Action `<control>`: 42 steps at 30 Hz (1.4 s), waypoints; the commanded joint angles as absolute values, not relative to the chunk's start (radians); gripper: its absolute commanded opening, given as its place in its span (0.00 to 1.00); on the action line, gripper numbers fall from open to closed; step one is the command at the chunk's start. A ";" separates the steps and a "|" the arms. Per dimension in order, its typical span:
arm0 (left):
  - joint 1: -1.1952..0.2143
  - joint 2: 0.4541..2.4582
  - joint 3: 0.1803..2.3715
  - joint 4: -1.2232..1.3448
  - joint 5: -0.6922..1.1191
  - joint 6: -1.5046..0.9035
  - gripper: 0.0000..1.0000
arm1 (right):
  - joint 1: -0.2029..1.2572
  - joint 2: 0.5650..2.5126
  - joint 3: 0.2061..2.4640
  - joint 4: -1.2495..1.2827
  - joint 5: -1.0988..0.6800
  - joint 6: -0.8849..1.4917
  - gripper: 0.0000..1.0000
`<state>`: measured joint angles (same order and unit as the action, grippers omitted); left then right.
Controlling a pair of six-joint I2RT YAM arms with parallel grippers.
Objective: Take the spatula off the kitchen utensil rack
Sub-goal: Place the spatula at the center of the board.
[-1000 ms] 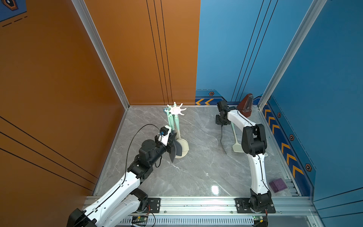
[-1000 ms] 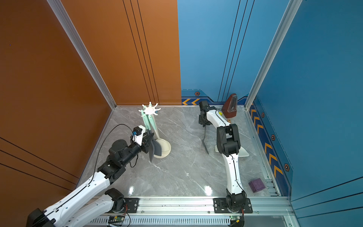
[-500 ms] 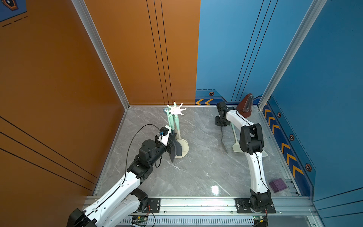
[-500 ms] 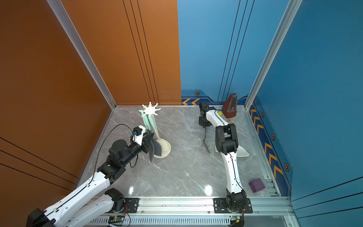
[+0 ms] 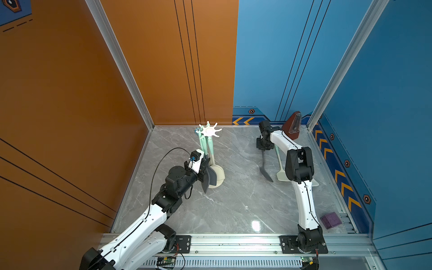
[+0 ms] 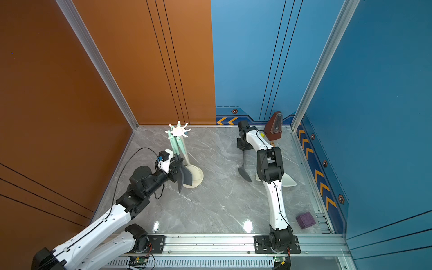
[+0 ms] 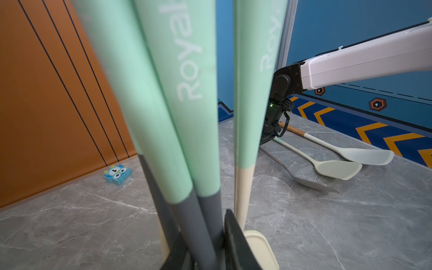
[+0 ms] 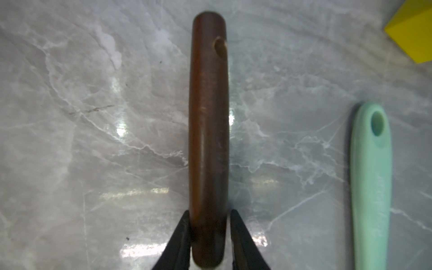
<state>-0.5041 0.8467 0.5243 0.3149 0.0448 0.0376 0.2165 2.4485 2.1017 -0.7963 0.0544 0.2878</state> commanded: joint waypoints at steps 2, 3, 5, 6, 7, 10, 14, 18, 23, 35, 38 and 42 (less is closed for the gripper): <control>-0.499 0.868 0.504 0.235 0.043 0.068 0.23 | 0.215 2.488 2.112 -0.834 0.032 0.286 0.34; -0.498 0.868 0.505 0.235 0.044 0.068 0.23 | 0.216 2.486 2.109 -0.834 0.032 0.285 0.34; -0.499 0.866 0.503 0.235 0.041 0.066 0.23 | 0.214 2.488 2.109 -0.834 0.035 0.283 0.28; -0.498 0.865 0.502 0.234 0.041 0.066 0.23 | 0.215 2.488 2.108 -0.834 0.036 0.281 0.24; -0.497 0.863 0.500 0.234 0.041 0.066 0.23 | 0.214 2.489 2.109 -0.836 0.038 0.279 0.21; -0.498 0.858 0.497 0.235 0.041 0.067 0.23 | 0.213 2.492 2.109 -0.839 0.035 0.273 0.13; -0.497 0.857 0.496 0.234 0.040 0.066 0.23 | 0.209 2.493 2.108 -0.847 0.040 0.263 0.10; -0.499 0.857 0.497 0.234 0.041 0.065 0.23 | 0.200 2.490 2.112 -0.855 0.042 0.248 0.09; -0.497 0.854 0.495 0.234 0.040 0.063 0.23 | 0.192 2.487 2.113 -0.876 0.052 0.217 0.08; -0.499 0.849 0.495 0.233 0.044 0.060 0.23 | 0.191 2.473 2.106 -0.893 0.055 0.204 0.16; -0.498 0.843 0.492 0.234 0.042 0.060 0.23 | 0.193 2.464 2.103 -0.884 0.025 0.215 0.24; -0.499 0.839 0.489 0.234 0.040 0.059 0.23 | 0.201 2.408 2.060 -0.840 0.001 0.224 0.32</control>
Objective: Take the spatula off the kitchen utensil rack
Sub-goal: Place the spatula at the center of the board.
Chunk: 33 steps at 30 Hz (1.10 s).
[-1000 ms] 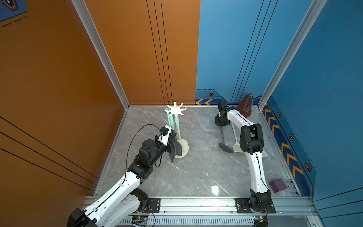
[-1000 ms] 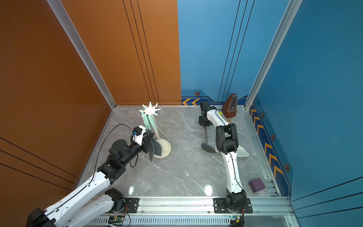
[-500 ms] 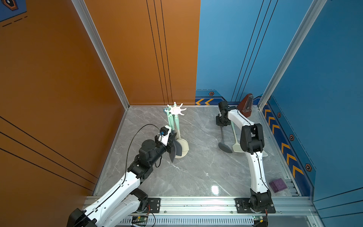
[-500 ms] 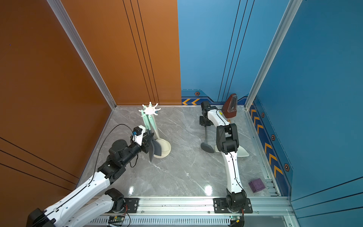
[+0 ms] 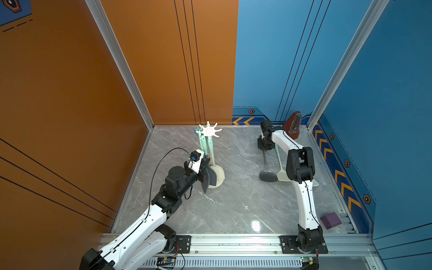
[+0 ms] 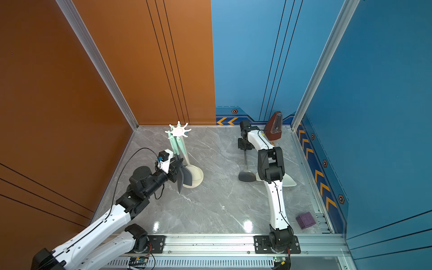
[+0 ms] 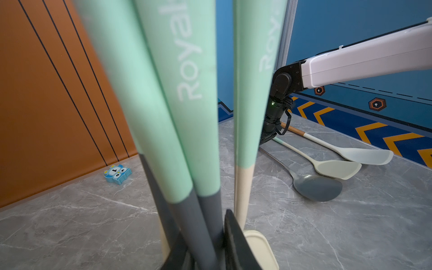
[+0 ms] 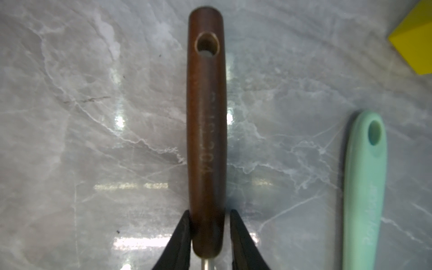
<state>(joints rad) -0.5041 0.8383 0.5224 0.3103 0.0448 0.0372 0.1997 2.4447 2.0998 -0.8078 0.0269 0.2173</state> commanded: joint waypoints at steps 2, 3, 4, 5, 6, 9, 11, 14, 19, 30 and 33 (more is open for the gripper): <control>-0.499 0.838 0.489 0.234 0.040 0.060 0.23 | 0.208 2.360 2.029 -0.814 0.005 0.224 0.35; -0.499 0.837 0.489 0.234 0.040 0.059 0.23 | 0.213 2.332 2.009 -0.800 0.005 0.223 0.36; -0.499 0.837 0.489 0.234 0.041 0.058 0.23 | 0.216 2.303 1.991 -0.786 0.006 0.222 0.37; -0.499 0.836 0.489 0.234 0.042 0.058 0.23 | 0.219 2.274 1.977 -0.774 0.006 0.222 0.37; -0.500 0.838 0.489 0.234 0.043 0.059 0.23 | 0.221 2.242 1.961 -0.765 0.009 0.221 0.37; -0.500 0.834 0.489 0.234 0.043 0.058 0.23 | 0.232 2.148 1.901 -0.725 0.006 0.219 0.38; -0.500 0.831 0.489 0.234 0.043 0.057 0.23 | 0.241 2.081 1.845 -0.683 -0.005 0.215 0.39; -0.501 0.827 0.488 0.234 0.043 0.056 0.24 | 0.261 1.941 1.722 -0.601 -0.033 0.210 0.39; -0.504 0.820 0.486 0.234 0.044 0.053 0.23 | 0.302 1.696 1.433 -0.326 -0.123 0.215 0.39; -0.508 0.819 0.492 0.234 0.051 0.047 0.23 | 0.397 1.315 1.055 0.010 -0.320 0.200 0.43; -0.511 0.819 0.491 0.234 0.051 0.046 0.23 | 0.457 1.265 1.022 0.019 -0.325 0.172 0.43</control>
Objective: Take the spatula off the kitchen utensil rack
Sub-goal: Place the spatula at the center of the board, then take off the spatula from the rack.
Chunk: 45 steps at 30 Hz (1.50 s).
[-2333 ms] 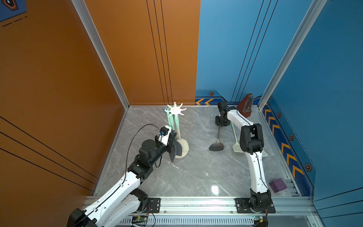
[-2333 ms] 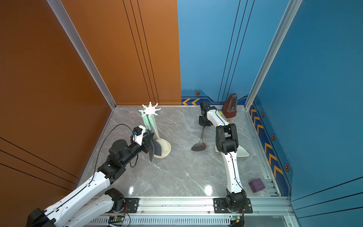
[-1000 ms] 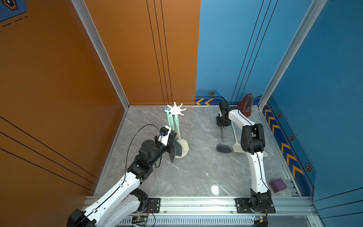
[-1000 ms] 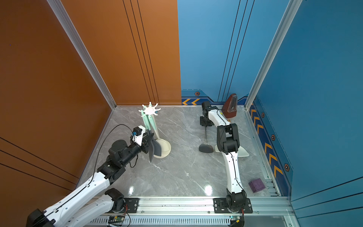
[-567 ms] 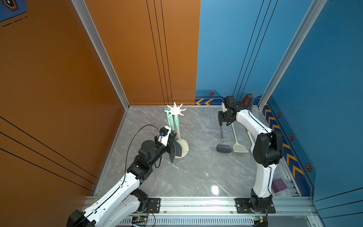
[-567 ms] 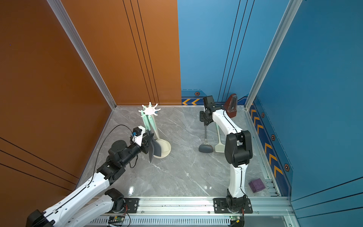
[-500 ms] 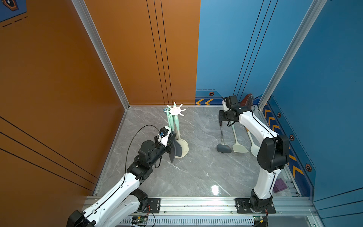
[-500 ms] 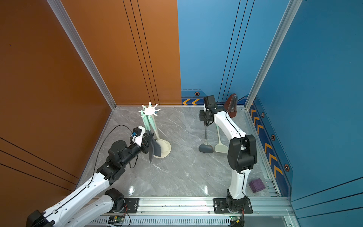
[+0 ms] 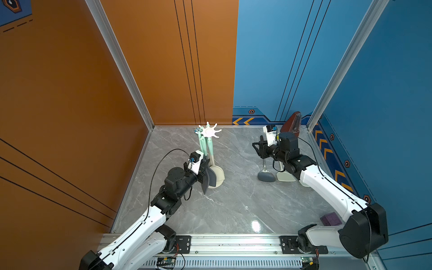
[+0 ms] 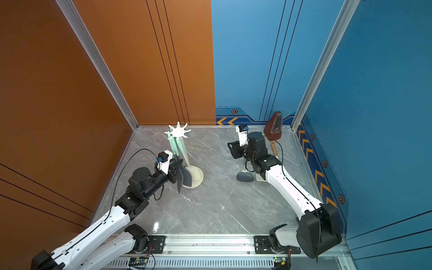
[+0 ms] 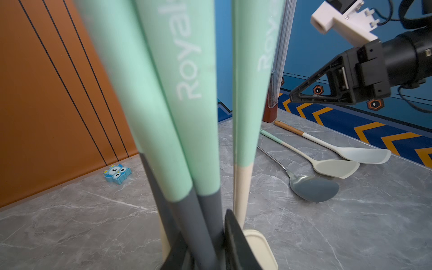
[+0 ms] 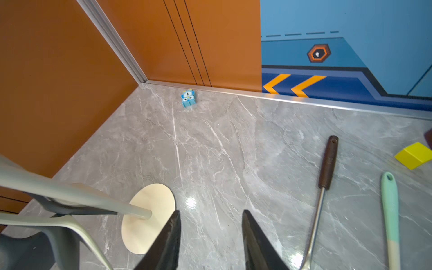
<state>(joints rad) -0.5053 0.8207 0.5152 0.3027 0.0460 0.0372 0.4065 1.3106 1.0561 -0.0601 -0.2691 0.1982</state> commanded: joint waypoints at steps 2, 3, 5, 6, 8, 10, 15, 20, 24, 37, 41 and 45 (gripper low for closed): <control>-0.512 0.818 0.491 0.234 0.049 0.045 0.23 | 0.498 1.234 1.009 0.019 -0.310 0.151 0.43; -0.512 0.820 0.490 0.234 0.050 0.045 0.23 | 0.518 1.219 1.002 0.018 -0.295 0.142 0.43; -0.514 0.820 0.489 0.233 0.046 0.045 0.23 | 0.547 1.191 0.994 0.022 -0.270 0.125 0.43; -0.513 0.822 0.489 0.235 0.046 0.046 0.23 | 0.560 1.180 0.989 0.024 -0.260 0.120 0.43; -0.514 0.824 0.489 0.235 0.046 0.043 0.23 | 0.576 1.167 0.990 0.020 -0.249 0.113 0.43; -0.515 0.825 0.491 0.234 0.046 0.043 0.23 | 0.589 1.157 0.992 0.017 -0.244 0.112 0.43; -0.515 0.825 0.491 0.234 0.043 0.043 0.23 | 0.645 1.148 0.999 0.021 -0.212 0.108 0.43; -0.517 0.824 0.491 0.235 0.043 0.038 0.23 | 0.733 1.155 1.005 0.042 -0.132 0.102 0.43; -0.518 0.821 0.490 0.234 0.043 0.038 0.23 | 0.782 1.166 1.021 0.043 -0.048 0.081 0.43; -0.520 0.829 0.492 0.234 0.042 0.037 0.23 | 0.897 1.278 1.051 0.192 0.005 0.083 0.42; -0.520 0.825 0.491 0.235 0.041 0.039 0.23 | 0.913 1.332 1.077 0.215 0.011 0.076 0.42; -0.520 0.821 0.488 0.235 0.040 0.039 0.23 | 0.917 1.370 1.106 0.227 0.005 0.072 0.42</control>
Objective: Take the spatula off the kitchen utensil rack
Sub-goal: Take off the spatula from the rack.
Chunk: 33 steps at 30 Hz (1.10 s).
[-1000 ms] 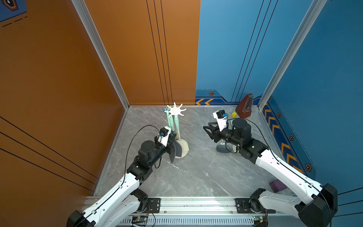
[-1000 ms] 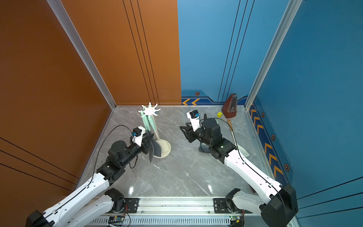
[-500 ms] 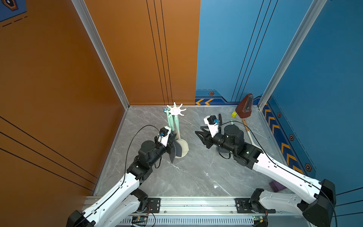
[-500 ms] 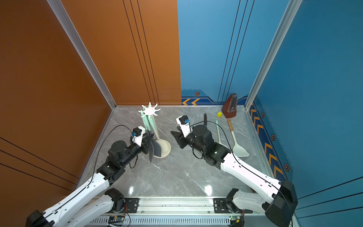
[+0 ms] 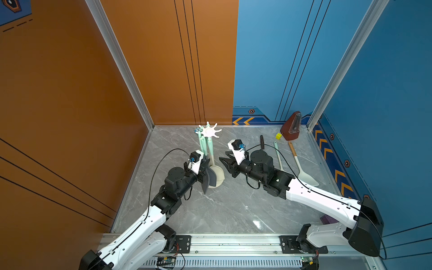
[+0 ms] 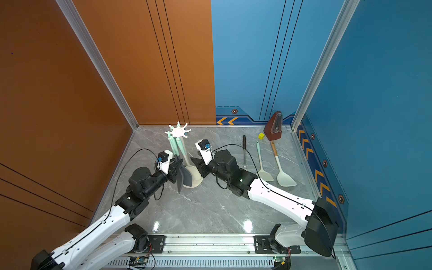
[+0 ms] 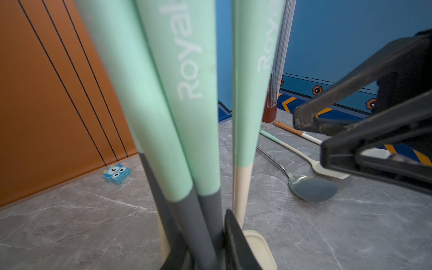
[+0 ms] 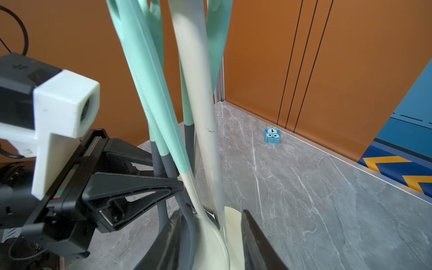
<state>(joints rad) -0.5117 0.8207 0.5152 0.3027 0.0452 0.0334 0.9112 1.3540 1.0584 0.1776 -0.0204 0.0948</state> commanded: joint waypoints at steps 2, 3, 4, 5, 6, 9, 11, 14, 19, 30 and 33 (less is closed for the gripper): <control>-0.520 0.822 0.488 0.235 0.040 0.040 0.23 | 0.919 1.383 1.116 0.231 0.002 0.068 0.42; -0.520 0.822 0.488 0.234 0.040 0.040 0.23 | 0.919 1.388 1.119 0.234 -0.002 0.069 0.42; -0.520 0.820 0.488 0.234 0.040 0.041 0.23 | 0.920 1.393 1.125 0.235 -0.005 0.070 0.42; -0.519 0.819 0.488 0.234 0.040 0.040 0.23 | 0.920 1.398 1.129 0.235 -0.007 0.070 0.42; -0.520 0.820 0.489 0.234 0.041 0.041 0.23 | 0.920 1.403 1.132 0.233 -0.006 0.070 0.42; -0.520 0.819 0.491 0.233 0.040 0.043 0.23 | 0.922 1.413 1.138 0.238 -0.014 0.070 0.42; -0.520 0.820 0.490 0.235 0.040 0.043 0.23 | 0.924 1.417 1.144 0.242 -0.018 0.071 0.42; -0.520 0.822 0.491 0.235 0.041 0.044 0.23 | 0.924 1.426 1.152 0.244 -0.024 0.069 0.42; -0.520 0.819 0.491 0.234 0.041 0.045 0.23 | 0.930 1.440 1.168 0.245 -0.032 0.067 0.42; -0.520 0.819 0.493 0.234 0.040 0.048 0.24 | 0.945 1.480 1.213 0.246 -0.055 0.060 0.39; -0.520 0.816 0.490 0.235 0.039 0.048 0.24 | 0.951 1.489 1.219 0.246 -0.054 0.055 0.39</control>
<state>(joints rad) -0.5117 0.8192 0.5152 0.3019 0.0452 0.0341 0.9421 1.4731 1.1889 0.2226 -0.0334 0.0738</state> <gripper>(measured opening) 0.234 0.391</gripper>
